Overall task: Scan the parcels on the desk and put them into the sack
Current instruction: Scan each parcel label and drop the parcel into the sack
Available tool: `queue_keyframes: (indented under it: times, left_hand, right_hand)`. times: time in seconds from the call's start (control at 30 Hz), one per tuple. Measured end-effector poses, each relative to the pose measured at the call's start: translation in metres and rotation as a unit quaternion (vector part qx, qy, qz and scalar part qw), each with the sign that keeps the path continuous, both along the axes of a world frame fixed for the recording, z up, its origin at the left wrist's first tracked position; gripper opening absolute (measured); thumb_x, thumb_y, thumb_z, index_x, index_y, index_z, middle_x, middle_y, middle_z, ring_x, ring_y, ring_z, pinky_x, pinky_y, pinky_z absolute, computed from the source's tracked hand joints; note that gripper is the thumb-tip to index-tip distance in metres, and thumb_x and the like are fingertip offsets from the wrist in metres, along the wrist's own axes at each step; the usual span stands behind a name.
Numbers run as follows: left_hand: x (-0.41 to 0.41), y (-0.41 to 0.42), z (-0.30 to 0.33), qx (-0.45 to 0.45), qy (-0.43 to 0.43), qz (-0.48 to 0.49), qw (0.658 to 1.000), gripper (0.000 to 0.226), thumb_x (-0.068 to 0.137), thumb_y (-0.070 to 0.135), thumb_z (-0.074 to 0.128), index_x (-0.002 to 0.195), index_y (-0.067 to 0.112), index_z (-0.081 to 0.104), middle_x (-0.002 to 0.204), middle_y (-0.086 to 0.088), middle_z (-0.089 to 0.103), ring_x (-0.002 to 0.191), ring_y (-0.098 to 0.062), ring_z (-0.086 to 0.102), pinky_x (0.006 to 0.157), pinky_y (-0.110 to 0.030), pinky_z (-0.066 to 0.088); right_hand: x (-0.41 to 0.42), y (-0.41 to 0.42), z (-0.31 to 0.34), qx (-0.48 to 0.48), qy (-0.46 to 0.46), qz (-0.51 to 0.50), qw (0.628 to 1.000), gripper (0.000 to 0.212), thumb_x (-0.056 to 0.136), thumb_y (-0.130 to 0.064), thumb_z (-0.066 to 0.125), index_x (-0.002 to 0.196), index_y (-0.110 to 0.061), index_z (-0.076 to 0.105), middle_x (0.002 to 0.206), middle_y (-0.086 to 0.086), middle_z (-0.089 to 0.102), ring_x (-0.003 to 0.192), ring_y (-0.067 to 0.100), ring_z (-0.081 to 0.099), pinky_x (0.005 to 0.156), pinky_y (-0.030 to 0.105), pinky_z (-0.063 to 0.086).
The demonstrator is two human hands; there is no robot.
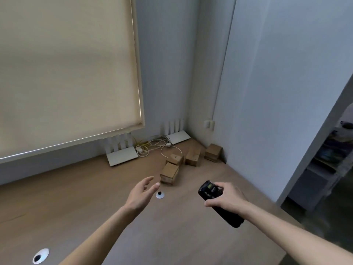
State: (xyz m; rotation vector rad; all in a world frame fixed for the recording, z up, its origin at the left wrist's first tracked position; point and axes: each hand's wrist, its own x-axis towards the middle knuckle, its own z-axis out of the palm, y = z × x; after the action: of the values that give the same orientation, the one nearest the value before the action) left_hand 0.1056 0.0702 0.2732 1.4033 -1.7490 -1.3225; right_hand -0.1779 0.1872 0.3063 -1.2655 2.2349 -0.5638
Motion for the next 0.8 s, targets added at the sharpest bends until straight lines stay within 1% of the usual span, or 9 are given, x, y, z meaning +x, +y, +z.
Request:
queue_keyframes:
  times: [0.13,0.23,0.33,0.4,0.5,0.6,0.73,0.77,0.8]
  left_hand:
    - [-0.031,-0.048,-0.036,0.025,-0.013,0.031,0.999,0.055,0.094,0.05,0.061,0.143,0.028,0.051,0.142,0.0,0.054,0.134,-0.016,0.046,0.107,-0.033,0.04]
    - [-0.058,-0.084,-0.073,0.063,-0.015,0.066,0.996,0.054,0.094,0.049,0.062,0.143,0.029,0.051,0.144,-0.002,0.051,0.137,-0.017,0.043,0.107,-0.033,0.039]
    - [-0.088,-0.116,-0.109,0.116,-0.018,0.096,0.988,0.055,0.095,0.047,0.061,0.146,0.028,0.048,0.149,-0.007,0.046,0.14,-0.02,0.041,0.108,-0.035,0.037]
    - [-0.107,-0.141,-0.131,0.146,-0.023,0.115,0.982,0.058,0.094,0.05,0.061,0.146,0.029,0.048,0.149,-0.008,0.045,0.138,-0.021,0.043,0.108,-0.036,0.038]
    - [-0.132,-0.18,-0.166,0.186,-0.038,0.142,0.971,0.067,0.086,0.06,0.062,0.145,0.033,0.047,0.146,-0.004,0.048,0.133,-0.021,0.048,0.107,-0.037,0.04]
    - [-0.156,-0.217,-0.2,0.206,-0.041,0.171,0.963,0.059,0.097,0.046,0.058,0.15,0.029,0.042,0.148,-0.003,0.048,0.133,-0.021,0.049,0.105,-0.035,0.04]
    - [-0.181,-0.264,-0.239,0.241,-0.014,0.219,0.945,0.063,0.1,0.043,0.053,0.156,0.025,0.03,0.15,-0.003,0.046,0.133,-0.026,0.048,0.087,-0.028,0.043]
    - [-0.185,-0.274,-0.249,0.248,-0.004,0.234,0.94,0.065,0.1,0.043,0.054,0.157,0.025,0.028,0.151,-0.003,0.045,0.134,-0.025,0.047,0.089,-0.028,0.042]
    - [-0.187,-0.284,-0.258,0.256,0.005,0.25,0.934,0.066,0.1,0.044,0.054,0.157,0.025,0.026,0.152,-0.004,0.044,0.136,-0.025,0.046,0.095,-0.029,0.041]
  right_hand:
    - [-0.034,-0.06,-0.035,0.011,-0.018,0.035,0.999,0.068,0.041,-0.066,0.083,0.106,-0.054,0.067,0.098,-0.021,0.074,0.095,0.006,0.068,0.087,0.03,0.057]
    - [-0.065,-0.116,-0.071,0.033,-0.038,0.08,0.996,0.07,0.046,-0.062,0.087,0.112,-0.045,0.073,0.096,-0.02,0.075,0.092,0.003,0.068,0.082,0.026,0.056]
    - [-0.094,-0.176,-0.101,0.063,-0.055,0.125,0.989,0.059,0.055,-0.055,0.09,0.109,-0.04,0.075,0.091,-0.018,0.075,0.086,0.002,0.068,0.076,0.024,0.055]
    - [-0.11,-0.219,-0.12,0.088,-0.059,0.153,0.983,0.055,0.057,-0.054,0.089,0.108,-0.04,0.075,0.09,-0.016,0.076,0.085,0.003,0.069,0.079,0.028,0.057]
    - [-0.128,-0.281,-0.151,0.114,-0.055,0.186,0.974,0.05,0.057,-0.057,0.088,0.103,-0.043,0.073,0.092,-0.015,0.075,0.087,0.008,0.07,0.084,0.035,0.059]
    - [-0.136,-0.338,-0.184,0.133,-0.04,0.217,0.966,0.063,0.054,-0.064,0.083,0.111,-0.039,0.073,0.097,-0.012,0.075,0.091,0.012,0.069,0.085,0.038,0.06]
    - [-0.129,-0.41,-0.219,0.142,-0.022,0.254,0.957,0.077,0.05,-0.069,0.082,0.119,-0.037,0.071,0.103,-0.009,0.074,0.096,0.015,0.069,0.087,0.039,0.06]
    - [-0.126,-0.426,-0.225,0.14,-0.014,0.259,0.956,0.074,0.053,-0.068,0.084,0.118,-0.035,0.072,0.105,-0.007,0.074,0.097,0.016,0.069,0.086,0.036,0.059]
    - [-0.122,-0.441,-0.231,0.14,-0.007,0.26,0.955,0.071,0.058,-0.065,0.087,0.119,-0.033,0.072,0.108,-0.005,0.074,0.099,0.017,0.068,0.085,0.032,0.057]
